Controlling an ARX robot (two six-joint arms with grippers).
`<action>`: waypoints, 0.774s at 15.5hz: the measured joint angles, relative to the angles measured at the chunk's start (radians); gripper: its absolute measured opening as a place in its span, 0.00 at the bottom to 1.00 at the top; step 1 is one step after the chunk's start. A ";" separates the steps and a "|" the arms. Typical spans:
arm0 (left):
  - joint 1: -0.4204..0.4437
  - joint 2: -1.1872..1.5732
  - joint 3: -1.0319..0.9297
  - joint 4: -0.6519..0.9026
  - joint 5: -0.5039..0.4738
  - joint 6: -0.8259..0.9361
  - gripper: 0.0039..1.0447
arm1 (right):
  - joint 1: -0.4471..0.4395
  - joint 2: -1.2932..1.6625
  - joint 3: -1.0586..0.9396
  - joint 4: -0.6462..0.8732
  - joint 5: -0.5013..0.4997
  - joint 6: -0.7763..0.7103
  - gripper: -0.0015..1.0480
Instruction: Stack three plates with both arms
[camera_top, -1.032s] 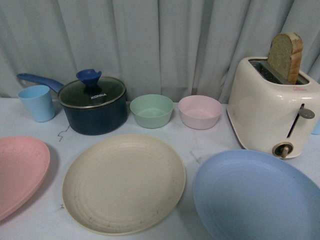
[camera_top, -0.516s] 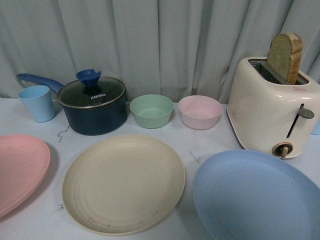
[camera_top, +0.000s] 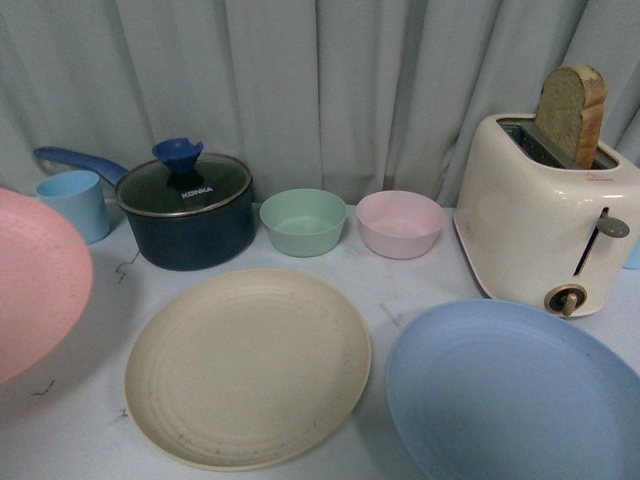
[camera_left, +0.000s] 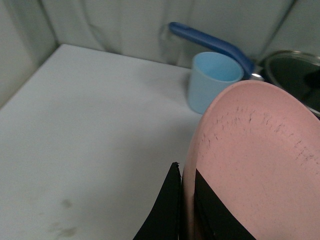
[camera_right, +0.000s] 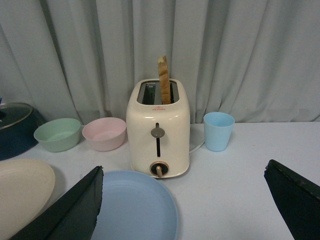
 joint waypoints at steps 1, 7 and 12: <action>-0.042 -0.009 -0.009 0.011 -0.001 -0.030 0.03 | 0.000 0.000 0.000 0.000 0.000 0.000 0.94; -0.316 0.031 -0.002 0.142 -0.033 -0.193 0.03 | 0.000 0.000 0.000 0.000 0.000 0.000 0.94; -0.435 0.158 0.019 0.207 -0.064 -0.251 0.03 | 0.000 0.000 0.000 0.000 0.000 0.000 0.94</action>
